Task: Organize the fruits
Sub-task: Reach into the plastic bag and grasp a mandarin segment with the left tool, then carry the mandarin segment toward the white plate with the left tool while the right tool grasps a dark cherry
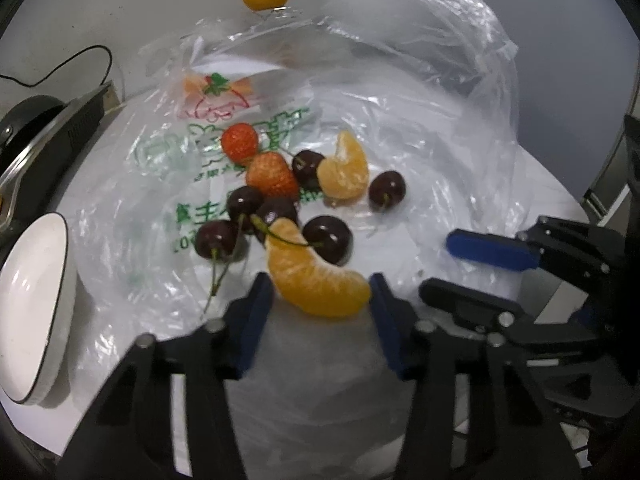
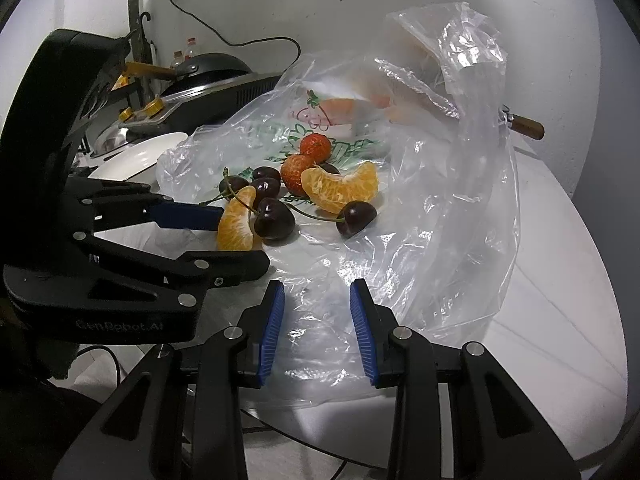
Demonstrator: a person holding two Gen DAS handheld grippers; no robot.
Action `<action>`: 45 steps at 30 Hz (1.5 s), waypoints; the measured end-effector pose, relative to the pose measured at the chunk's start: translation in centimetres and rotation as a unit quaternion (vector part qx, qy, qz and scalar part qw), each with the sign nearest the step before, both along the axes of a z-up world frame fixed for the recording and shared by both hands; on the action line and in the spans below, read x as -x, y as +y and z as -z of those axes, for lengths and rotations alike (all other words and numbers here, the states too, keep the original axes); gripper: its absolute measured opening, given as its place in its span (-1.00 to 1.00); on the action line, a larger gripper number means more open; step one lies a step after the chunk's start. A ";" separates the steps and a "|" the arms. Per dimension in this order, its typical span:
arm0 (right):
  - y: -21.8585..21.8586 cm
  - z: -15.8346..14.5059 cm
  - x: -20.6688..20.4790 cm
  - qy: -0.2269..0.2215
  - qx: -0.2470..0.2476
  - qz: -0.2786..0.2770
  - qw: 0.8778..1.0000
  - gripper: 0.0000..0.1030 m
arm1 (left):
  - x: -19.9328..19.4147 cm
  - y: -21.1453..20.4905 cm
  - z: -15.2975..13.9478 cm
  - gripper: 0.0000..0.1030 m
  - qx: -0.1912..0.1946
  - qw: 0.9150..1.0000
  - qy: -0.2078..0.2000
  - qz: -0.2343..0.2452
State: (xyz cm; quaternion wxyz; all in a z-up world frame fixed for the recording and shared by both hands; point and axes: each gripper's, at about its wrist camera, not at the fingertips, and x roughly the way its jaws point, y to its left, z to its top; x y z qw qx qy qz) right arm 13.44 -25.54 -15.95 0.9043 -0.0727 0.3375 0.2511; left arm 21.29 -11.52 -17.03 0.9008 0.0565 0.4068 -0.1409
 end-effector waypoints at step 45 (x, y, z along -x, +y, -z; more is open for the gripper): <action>2.2 -1.8 -5.7 0.018 0.076 0.022 0.997 -0.11 | 5.1 8.0 -7.4 -0.23 0.121 0.989 -0.087 -0.011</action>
